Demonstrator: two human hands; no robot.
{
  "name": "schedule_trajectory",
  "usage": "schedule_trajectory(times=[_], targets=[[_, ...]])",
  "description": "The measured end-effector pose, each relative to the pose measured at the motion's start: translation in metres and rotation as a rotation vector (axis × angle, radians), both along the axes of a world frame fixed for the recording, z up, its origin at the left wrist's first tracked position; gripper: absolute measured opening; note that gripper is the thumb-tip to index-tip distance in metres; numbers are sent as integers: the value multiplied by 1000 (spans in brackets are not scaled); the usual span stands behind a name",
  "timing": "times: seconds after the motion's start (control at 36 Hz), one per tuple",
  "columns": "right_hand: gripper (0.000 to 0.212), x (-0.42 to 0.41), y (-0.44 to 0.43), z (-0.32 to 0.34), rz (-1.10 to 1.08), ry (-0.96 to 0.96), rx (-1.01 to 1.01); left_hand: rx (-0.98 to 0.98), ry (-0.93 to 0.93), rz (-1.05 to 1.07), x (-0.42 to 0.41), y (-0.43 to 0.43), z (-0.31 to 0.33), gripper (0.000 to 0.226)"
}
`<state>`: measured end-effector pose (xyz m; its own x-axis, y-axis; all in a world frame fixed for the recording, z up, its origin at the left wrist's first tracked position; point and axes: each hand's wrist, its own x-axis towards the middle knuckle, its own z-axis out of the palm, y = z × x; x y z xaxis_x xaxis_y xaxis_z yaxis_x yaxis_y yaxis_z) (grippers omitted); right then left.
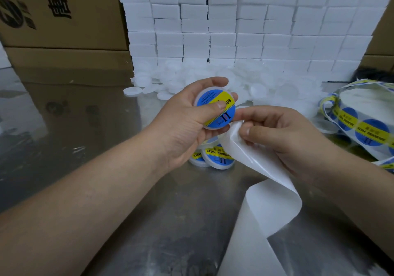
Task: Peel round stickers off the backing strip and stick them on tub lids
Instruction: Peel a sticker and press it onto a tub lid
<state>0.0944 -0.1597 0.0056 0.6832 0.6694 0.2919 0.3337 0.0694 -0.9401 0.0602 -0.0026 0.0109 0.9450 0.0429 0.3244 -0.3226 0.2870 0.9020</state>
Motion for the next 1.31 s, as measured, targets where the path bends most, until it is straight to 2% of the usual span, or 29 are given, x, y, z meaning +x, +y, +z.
schedule_trajectory(times=[0.28, 0.44, 0.53, 0.61, 0.67, 0.75, 0.81, 0.92, 1.03, 1.11, 1.22, 1.31], targets=[[25, 0, 0, 0, -9, 26, -3, 35, 2, 28, -1, -1, 0, 30], [24, 0, 1, 0, -58, 4, -28, 163, -53, 140, -5, -4, 0, 32], [31, 1, 2, -1, -134, -15, -46, 270, -144, 266, -7, -7, 0, 33], [28, 0, 3, 0, -198, -48, -94, 315, -184, 357, -8, -11, -1, 32], [22, 3, 2, -1, -291, -97, -125, 258, -187, 409, -8, -11, 1, 31], [33, 10, -1, -2, -472, -130, -150, 184, -189, 520, -6, -2, 9, 29], [35, 11, -1, -1, -507, -98, -116, 197, -153, 506, -8, -2, 11, 25], [43, 7, -1, -1, -443, -172, -76, 433, -69, 373, -13, -16, 0, 15], [31, -3, 1, 1, -331, -302, -121, 541, -100, 357, -16, -20, -6, 16], [26, -4, 3, 0, -346, -395, -151, 606, -134, 388, -16, -20, -7, 20], [47, -5, 6, -2, -360, -464, -165, 667, -176, 418, -14, -19, -8, 23], [50, -5, 7, -2, -346, -440, -169, 723, -206, 466, -13, -18, -8, 25]])
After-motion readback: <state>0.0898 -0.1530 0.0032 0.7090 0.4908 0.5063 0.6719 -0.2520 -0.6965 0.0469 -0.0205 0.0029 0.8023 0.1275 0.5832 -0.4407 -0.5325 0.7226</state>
